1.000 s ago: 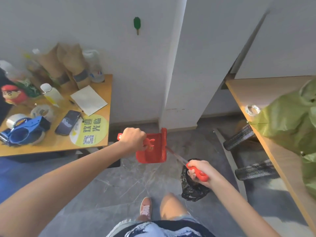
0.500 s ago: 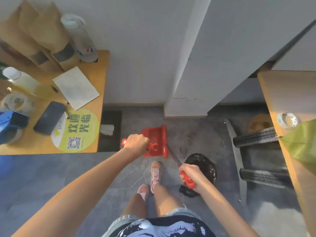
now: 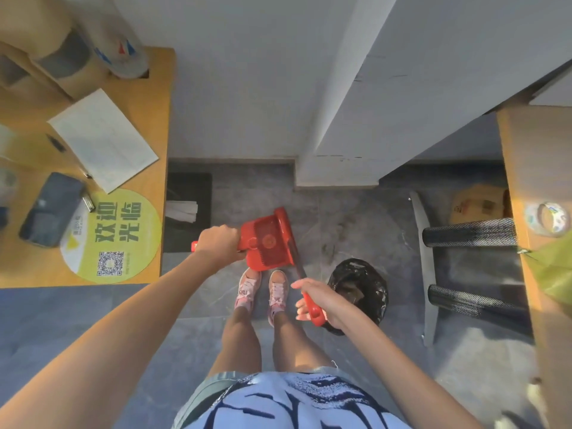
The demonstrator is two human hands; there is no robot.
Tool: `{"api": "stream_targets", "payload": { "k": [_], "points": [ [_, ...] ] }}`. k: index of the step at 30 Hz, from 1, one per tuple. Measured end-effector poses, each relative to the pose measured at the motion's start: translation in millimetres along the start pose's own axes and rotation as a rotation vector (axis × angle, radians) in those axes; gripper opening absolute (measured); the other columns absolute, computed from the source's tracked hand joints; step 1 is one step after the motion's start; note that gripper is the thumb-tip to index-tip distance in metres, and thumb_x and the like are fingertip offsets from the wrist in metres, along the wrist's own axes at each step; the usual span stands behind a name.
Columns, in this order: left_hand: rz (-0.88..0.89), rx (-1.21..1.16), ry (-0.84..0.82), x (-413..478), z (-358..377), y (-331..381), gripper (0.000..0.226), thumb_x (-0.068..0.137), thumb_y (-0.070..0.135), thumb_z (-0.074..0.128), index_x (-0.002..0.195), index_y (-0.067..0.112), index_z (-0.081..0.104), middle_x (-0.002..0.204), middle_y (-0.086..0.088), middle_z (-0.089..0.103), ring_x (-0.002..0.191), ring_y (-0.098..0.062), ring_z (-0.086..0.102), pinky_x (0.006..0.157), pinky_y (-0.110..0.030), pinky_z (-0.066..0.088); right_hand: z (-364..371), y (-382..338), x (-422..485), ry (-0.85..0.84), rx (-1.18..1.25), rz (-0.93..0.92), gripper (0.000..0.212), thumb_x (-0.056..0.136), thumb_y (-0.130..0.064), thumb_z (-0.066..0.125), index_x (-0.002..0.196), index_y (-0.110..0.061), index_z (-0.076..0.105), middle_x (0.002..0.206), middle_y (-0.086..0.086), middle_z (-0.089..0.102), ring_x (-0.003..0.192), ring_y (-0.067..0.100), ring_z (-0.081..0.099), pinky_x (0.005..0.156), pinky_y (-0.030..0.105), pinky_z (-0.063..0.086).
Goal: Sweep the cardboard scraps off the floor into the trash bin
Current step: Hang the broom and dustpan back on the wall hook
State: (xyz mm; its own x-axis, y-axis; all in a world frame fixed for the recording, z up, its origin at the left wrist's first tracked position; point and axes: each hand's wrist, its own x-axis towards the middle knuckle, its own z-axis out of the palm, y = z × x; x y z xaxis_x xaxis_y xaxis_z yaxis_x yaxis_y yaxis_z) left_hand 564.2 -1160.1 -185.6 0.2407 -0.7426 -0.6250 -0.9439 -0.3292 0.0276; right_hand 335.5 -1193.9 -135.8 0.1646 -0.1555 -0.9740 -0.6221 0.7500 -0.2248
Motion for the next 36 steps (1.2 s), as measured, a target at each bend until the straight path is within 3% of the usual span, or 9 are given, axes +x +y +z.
{"api": "stream_targets", "payload": {
  "k": [2, 5, 9, 12, 15, 19, 21, 24, 36],
  "points": [
    [0.01, -0.013, -0.026, 1, -3, 1, 0.031, 0.079, 0.045, 0.055, 0.082, 0.016, 0.065, 0.082, -0.004, 0.067, 0.079, -0.028, 0.066, 0.065, -0.03, 0.049, -2, -6, 3, -0.03, 0.005, 0.004, 0.032, 0.09, -0.013, 0.051, 0.118, 0.0, 0.059, 0.069, 0.013, 0.058, 0.055, 0.021, 0.059, 0.055, 0.029, 0.056],
    [0.011, -0.023, -0.063, 0, -1, 5, 0.03, 0.078, 0.046, 0.054, 0.08, 0.018, 0.064, 0.078, -0.002, 0.064, 0.077, -0.026, 0.066, 0.065, -0.029, 0.05, -9, -7, 4, -0.114, -0.053, -0.068, 0.024, 0.089, -0.019, 0.053, 0.107, -0.008, 0.065, 0.076, 0.009, 0.068, 0.068, 0.018, 0.068, 0.072, 0.033, 0.056],
    [0.0, -0.028, -0.059, -1, 5, -2, 0.031, 0.077, 0.047, 0.052, 0.078, 0.018, 0.063, 0.077, -0.001, 0.065, 0.074, -0.024, 0.066, 0.068, -0.029, 0.054, -17, -2, 2, -0.142, -0.362, -0.354, 0.029, 0.089, 0.002, 0.054, 0.109, -0.019, 0.057, 0.086, 0.002, 0.06, 0.073, 0.008, 0.06, 0.069, 0.015, 0.047],
    [0.021, -0.025, -0.039, -1, 7, -3, 0.035, 0.078, 0.05, 0.053, 0.078, 0.017, 0.064, 0.081, -0.002, 0.067, 0.076, -0.024, 0.067, 0.069, -0.03, 0.055, -15, -1, 4, 0.059, -0.691, -0.527, 0.017, 0.082, -0.021, 0.07, 0.093, -0.025, 0.058, 0.067, -0.004, 0.053, 0.06, 0.004, 0.045, 0.062, 0.016, 0.038],
    [0.038, -0.024, -0.02, -2, 5, -1, 0.038, 0.081, 0.053, 0.051, 0.079, 0.017, 0.064, 0.083, -0.003, 0.067, 0.077, -0.025, 0.067, 0.068, -0.03, 0.052, 0, -12, 8, 0.323, -0.656, -0.669, 0.008, 0.085, -0.031, 0.065, 0.084, -0.023, 0.064, 0.068, -0.004, 0.061, 0.059, 0.005, 0.05, 0.062, 0.022, 0.041],
    [0.038, -0.021, -0.014, -3, 5, -2, 0.032, 0.082, 0.046, 0.051, 0.081, 0.017, 0.064, 0.086, -0.004, 0.068, 0.08, -0.026, 0.067, 0.068, -0.03, 0.05, 29, -36, 7, 0.447, -0.648, -0.65, 0.016, 0.086, -0.029, 0.057, 0.099, -0.025, 0.066, 0.072, -0.006, 0.062, 0.062, 0.004, 0.057, 0.062, 0.019, 0.042],
    [0.038, -0.013, -0.013, -3, 6, -3, 0.034, 0.082, 0.049, 0.053, 0.082, 0.017, 0.065, 0.086, -0.003, 0.069, 0.081, -0.025, 0.067, 0.069, -0.031, 0.051, 43, -46, 4, 0.47, -0.682, -0.674, 0.017, 0.087, -0.031, 0.054, 0.102, -0.023, 0.058, 0.069, -0.001, 0.061, 0.065, 0.019, 0.059, 0.062, 0.029, 0.044],
    [0.056, -0.021, -0.005, -3, 8, 0, 0.037, 0.082, 0.052, 0.053, 0.083, 0.017, 0.066, 0.086, -0.003, 0.069, 0.081, -0.025, 0.067, 0.068, -0.03, 0.05, 62, -57, -4, 0.491, -0.682, -0.716, 0.012, 0.087, -0.031, 0.053, 0.093, -0.023, 0.048, 0.067, 0.003, 0.062, 0.065, 0.026, 0.058, 0.061, 0.035, 0.045],
    [0.077, -0.028, -0.001, -4, 5, 0, 0.031, 0.082, 0.046, 0.059, 0.086, 0.016, 0.066, 0.087, -0.002, 0.069, 0.081, -0.024, 0.067, 0.063, -0.027, 0.042, 78, -61, -13, 0.455, -0.61, -0.8, 0.017, 0.082, -0.019, 0.054, 0.073, -0.022, 0.039, 0.053, 0.003, 0.049, 0.05, 0.018, 0.042, 0.053, 0.034, 0.04]
  ]
}}
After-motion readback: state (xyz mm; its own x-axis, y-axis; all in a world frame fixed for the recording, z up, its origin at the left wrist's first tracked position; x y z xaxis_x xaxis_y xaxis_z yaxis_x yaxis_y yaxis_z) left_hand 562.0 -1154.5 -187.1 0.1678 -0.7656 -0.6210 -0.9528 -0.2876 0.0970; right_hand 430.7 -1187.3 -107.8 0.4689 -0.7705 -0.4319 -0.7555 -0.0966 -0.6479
